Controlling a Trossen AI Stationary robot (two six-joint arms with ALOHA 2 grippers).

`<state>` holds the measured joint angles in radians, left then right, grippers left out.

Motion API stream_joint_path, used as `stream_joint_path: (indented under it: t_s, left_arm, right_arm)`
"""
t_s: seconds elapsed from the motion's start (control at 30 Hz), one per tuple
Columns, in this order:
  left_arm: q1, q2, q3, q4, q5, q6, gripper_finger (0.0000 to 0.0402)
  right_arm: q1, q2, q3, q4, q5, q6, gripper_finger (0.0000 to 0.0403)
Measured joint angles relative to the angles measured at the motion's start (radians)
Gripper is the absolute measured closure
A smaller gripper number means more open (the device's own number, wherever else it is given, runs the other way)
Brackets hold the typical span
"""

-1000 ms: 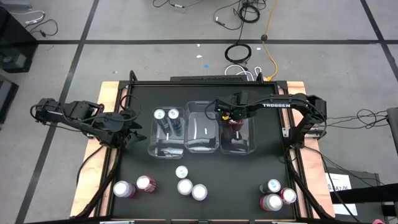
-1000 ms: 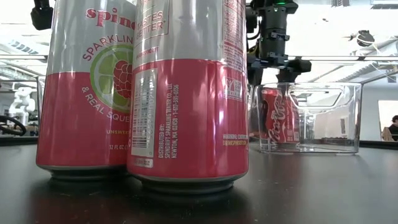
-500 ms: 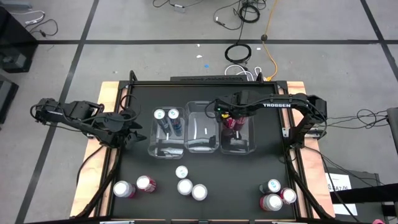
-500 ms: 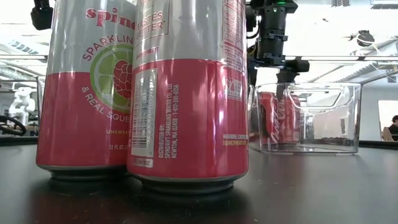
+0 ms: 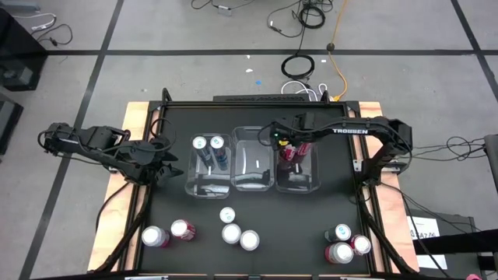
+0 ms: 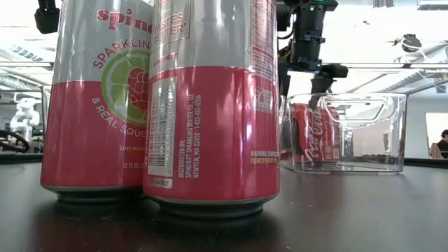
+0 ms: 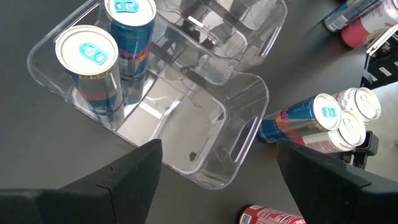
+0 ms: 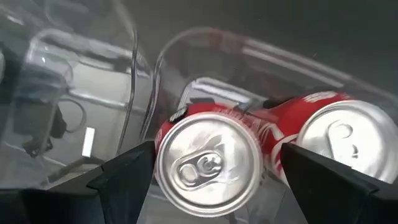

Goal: Sort soda cans
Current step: Put the bottom right red soda can into the right transparent bin, then adjust the bottom right red soda can in the right transparent bin

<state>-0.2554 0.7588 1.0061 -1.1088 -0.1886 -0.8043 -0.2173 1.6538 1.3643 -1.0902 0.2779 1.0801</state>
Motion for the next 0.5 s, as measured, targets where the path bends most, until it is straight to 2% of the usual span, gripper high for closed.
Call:
stream_joint_path:
  t_s: [0.2, 0.37, 0.5]
  left_arm:
    - [0.000, 0.000, 0.000, 0.000, 0.000, 0.000, 0.0077]
    - [0.000, 0.000, 0.000, 0.000, 0.000, 0.000, 0.0077]
    - [0.000, 0.000, 0.000, 0.000, 0.000, 0.000, 0.0077]
  right_arm:
    - [0.002, -0.057, 0.000, 0.005, 0.029, 0.005, 0.0065]
    - [0.024, -0.087, 0.000, -0.003, -0.115, 0.057, 0.0064]
    - [0.067, -0.077, 0.000, -0.046, -0.147, 0.093, 0.0064]
